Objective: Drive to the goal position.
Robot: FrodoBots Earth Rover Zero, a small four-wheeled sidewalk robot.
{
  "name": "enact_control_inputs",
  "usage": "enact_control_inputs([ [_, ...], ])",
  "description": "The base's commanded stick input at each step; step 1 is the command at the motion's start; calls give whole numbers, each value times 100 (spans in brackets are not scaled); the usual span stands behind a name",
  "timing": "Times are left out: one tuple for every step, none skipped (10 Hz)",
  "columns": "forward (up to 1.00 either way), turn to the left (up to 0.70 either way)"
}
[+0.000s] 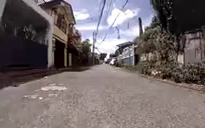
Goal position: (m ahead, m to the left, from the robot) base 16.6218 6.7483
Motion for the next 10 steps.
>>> enact_control_inputs([
  [70,-1],
  [70,9],
  [70,9],
  [70,9],
  [70,9],
  [70,9],
  [70,9],
  [70,9],
  [70,9],
  [70,9],
])
